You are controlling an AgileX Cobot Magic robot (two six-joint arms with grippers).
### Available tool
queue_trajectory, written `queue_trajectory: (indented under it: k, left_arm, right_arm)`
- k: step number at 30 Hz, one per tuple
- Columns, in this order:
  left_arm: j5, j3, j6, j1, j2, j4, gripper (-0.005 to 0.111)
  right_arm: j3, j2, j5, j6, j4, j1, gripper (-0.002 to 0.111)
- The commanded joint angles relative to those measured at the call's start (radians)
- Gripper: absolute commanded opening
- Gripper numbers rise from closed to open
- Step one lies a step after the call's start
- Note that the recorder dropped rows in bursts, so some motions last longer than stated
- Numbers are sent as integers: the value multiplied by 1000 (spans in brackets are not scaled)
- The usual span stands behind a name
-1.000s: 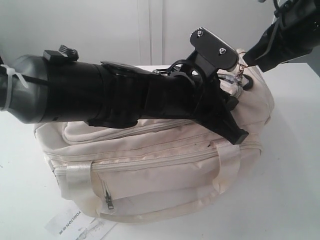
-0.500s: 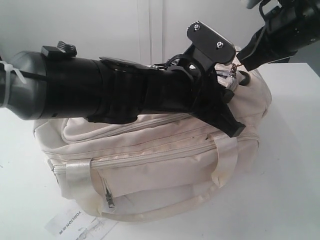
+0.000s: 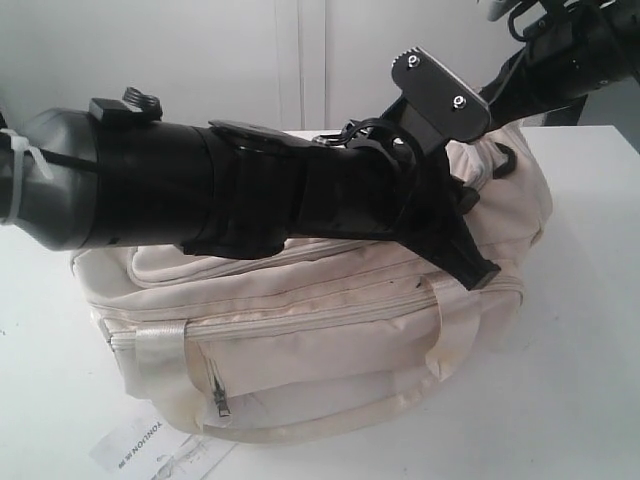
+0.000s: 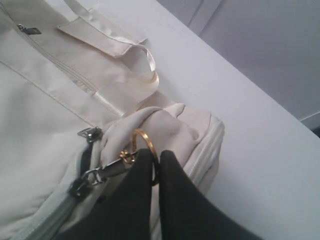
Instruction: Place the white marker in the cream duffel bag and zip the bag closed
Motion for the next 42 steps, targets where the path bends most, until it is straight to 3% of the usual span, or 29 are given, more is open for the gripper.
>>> queue_trajectory:
  k: [1,18,24,26,28,31,33,38,42]
  left_arm:
    - [57,8,4,-22,-20,-21,0]
    - [38,8,6,-22,-20,-21,0]
    - [12,8,6,-20,-20,-21,0]
    - [7,8,4,-18,-20,-21,7]
    - [-6,8,4,-18,-20,-21,23]
    - [-112,8,-68,-18,-22,-21,72]
    - [-227,8,-70,-20,-48,-21,84]
    - [-336,8,63,-20,-169,-21,82]
    - [-571,13,262,-18,-218,-21,70]
  right_arm:
    - [-8,9,-183,3,-3,-14,0]
    - [-8,116,-394,62,171,-14,0]
    - [-8,135,-383,112,216,-14,1]
    - [-8,132,-387,138,216,-14,6]
    - [-8,126,-385,147,216,-14,18]
    - [-8,107,-355,155,216,-14,54]
    - [-8,88,-314,154,209,-14,67]
    - [-8,-1,-131,266,134,-14,68]
    - [-8,-69,56,408,-74,-14,66]
